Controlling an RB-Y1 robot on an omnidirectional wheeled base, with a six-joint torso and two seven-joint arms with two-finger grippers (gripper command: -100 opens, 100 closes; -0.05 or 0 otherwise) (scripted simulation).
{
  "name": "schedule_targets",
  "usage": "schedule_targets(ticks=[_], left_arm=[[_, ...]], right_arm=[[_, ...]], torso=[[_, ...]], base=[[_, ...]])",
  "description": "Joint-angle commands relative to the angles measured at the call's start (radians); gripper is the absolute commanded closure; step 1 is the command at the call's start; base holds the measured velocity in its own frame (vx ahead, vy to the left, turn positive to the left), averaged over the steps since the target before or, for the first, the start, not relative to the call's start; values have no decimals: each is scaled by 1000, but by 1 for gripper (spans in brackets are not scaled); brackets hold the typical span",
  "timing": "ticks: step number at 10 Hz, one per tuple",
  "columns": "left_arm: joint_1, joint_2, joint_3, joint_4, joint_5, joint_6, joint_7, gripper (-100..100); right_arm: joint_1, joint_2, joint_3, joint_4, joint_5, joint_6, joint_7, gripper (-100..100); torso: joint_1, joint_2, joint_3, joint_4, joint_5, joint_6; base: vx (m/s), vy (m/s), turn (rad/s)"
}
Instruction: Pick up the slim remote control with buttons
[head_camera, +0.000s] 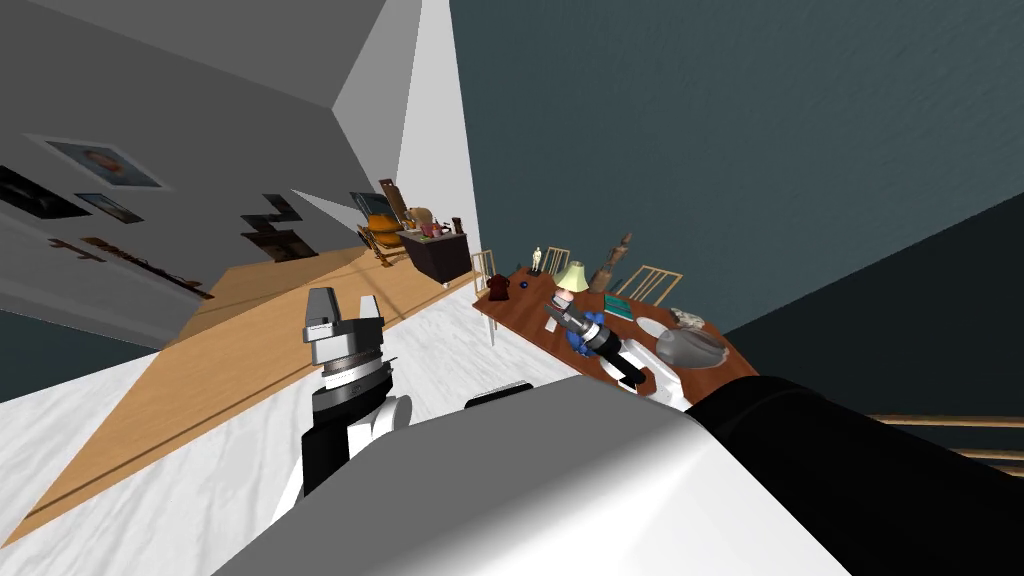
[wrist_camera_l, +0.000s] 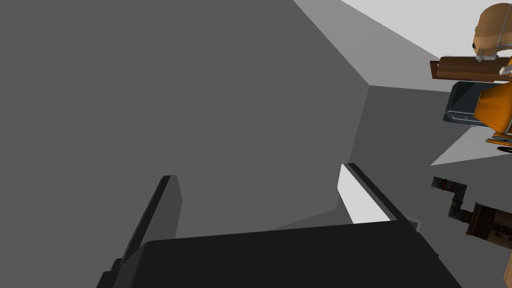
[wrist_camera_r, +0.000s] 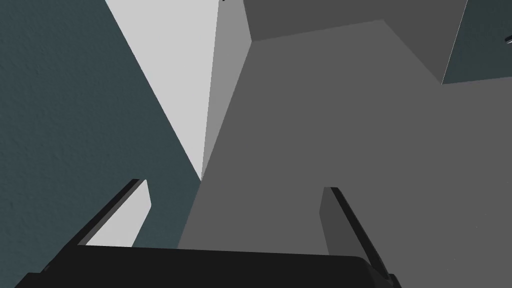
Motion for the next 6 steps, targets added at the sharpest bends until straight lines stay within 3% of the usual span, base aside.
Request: schedule_targets(ticks=[1,6], left_arm=[[0,0,0,0,0,0,0,0],[0,0,0,0,0,0,0,0]], right_arm=[[-6,-46,5,34,50,-2,18,-100],[-16,-116,20,111,181,-16,58,-100]], torso=[[0,0,0,0,0,0],[0,-1,-1,0,0,-1]], base=[[12,17,231],[17,13,201]])
